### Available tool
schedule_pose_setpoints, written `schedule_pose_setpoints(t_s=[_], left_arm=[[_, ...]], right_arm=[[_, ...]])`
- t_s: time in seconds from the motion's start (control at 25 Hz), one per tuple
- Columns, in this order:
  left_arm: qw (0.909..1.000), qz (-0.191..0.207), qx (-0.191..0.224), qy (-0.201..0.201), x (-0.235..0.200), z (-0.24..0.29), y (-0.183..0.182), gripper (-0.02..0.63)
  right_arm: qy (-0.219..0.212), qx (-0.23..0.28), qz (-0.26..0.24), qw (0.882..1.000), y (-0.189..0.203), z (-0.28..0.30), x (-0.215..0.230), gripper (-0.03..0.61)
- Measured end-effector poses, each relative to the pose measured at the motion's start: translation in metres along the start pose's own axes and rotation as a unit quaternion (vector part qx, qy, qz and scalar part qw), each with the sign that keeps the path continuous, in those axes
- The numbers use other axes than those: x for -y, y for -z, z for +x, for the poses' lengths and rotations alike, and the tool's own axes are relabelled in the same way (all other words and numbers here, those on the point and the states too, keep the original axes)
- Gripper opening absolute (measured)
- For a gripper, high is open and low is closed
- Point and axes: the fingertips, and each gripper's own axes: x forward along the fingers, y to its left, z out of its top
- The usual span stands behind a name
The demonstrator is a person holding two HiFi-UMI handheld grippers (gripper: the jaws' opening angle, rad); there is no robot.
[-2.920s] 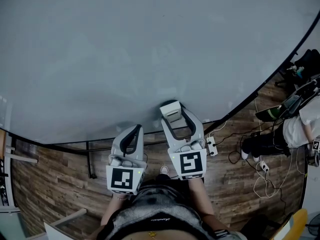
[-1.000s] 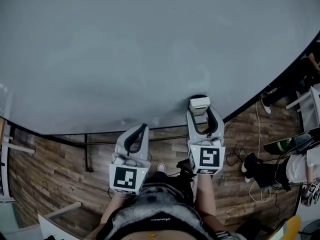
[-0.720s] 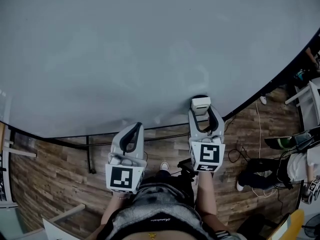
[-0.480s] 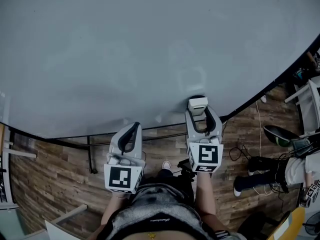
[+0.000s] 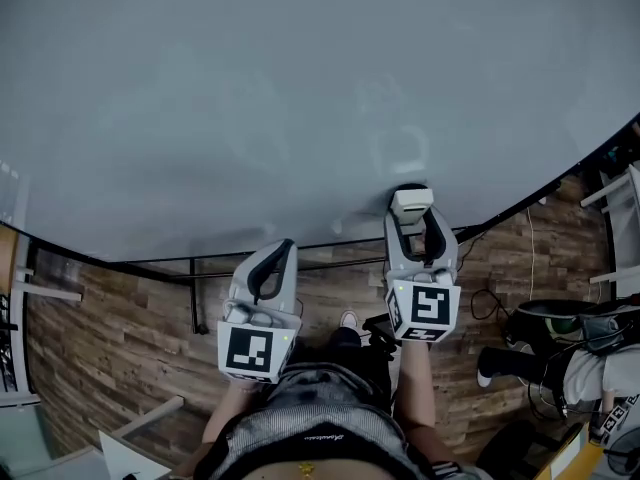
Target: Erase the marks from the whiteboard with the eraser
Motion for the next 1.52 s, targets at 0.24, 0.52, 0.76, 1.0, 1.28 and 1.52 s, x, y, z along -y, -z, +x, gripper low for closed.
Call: schedule_pose_setpoints(t_s=[0.24,0.52,0.76,1.0,1.28,1.52], left_arm=[[1.0000,-0.002,0.001,-0.005,-0.046,-0.031,0.010,0.005],[0.9999,0.000,0.004,-0.012,-0.062,-0.047,0.009,0.005],[0.9994,0.001,0.004,-0.034,-0.107,-0.078,0.018,0.005],[0.9986,-0.004,0.007,-0.052,-0.139,-0.111,0.026,0.005],[0.9976,-0.002,0.018,-0.066,-0.166,-0.139,0.028,0.005],[0.9979,0.000,0.020,-0.062,-0.169,-0.135,0.030,0.005]], right_arm=[[-0.018,0.002,-0.015,1.000,-0.009,0.010,-0.071,0.238],[-0.042,0.012,0.001,0.999,-0.019,0.012,-0.101,0.238],[-0.068,0.017,-0.002,0.998,-0.024,0.023,-0.162,0.239],[-0.122,0.038,-0.011,0.992,-0.048,0.025,-0.230,0.238],[-0.104,0.037,-0.069,0.992,-0.066,0.025,-0.266,0.238],[-0.096,0.040,-0.071,0.992,-0.056,0.032,-0.262,0.239]])
